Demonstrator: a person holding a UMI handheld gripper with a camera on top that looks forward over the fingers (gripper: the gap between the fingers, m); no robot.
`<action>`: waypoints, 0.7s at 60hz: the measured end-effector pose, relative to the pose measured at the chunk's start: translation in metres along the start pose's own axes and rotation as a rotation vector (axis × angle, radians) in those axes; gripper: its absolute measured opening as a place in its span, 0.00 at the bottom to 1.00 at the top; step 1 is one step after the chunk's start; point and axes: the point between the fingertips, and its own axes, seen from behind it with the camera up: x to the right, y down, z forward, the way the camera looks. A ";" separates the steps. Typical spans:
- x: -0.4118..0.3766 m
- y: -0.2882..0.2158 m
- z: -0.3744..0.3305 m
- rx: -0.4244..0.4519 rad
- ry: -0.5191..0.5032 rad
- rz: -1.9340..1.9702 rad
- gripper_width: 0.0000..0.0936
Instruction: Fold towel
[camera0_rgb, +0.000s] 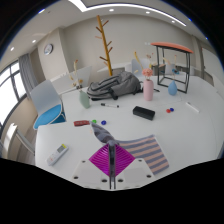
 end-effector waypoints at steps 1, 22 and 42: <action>0.009 -0.005 -0.001 0.005 0.013 -0.003 0.04; 0.176 0.020 0.049 -0.047 0.247 -0.192 0.04; 0.199 0.029 0.038 -0.062 0.253 -0.192 0.91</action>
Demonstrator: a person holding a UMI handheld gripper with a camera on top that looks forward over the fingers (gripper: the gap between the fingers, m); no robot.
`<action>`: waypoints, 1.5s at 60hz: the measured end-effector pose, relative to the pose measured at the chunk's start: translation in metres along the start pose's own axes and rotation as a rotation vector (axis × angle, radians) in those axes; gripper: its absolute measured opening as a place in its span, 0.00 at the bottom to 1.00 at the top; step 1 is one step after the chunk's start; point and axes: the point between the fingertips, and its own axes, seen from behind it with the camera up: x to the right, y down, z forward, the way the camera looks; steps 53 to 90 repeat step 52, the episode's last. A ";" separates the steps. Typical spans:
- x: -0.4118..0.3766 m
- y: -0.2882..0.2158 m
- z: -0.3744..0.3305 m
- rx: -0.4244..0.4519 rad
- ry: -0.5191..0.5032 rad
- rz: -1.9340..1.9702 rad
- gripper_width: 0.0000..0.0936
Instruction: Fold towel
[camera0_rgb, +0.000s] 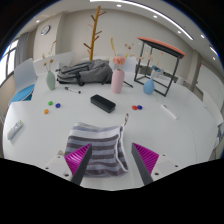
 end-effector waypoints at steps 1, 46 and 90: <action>0.000 -0.002 -0.008 0.001 -0.004 0.001 0.87; -0.016 -0.009 -0.267 0.035 -0.067 -0.012 0.91; -0.023 -0.010 -0.266 0.036 -0.089 0.010 0.91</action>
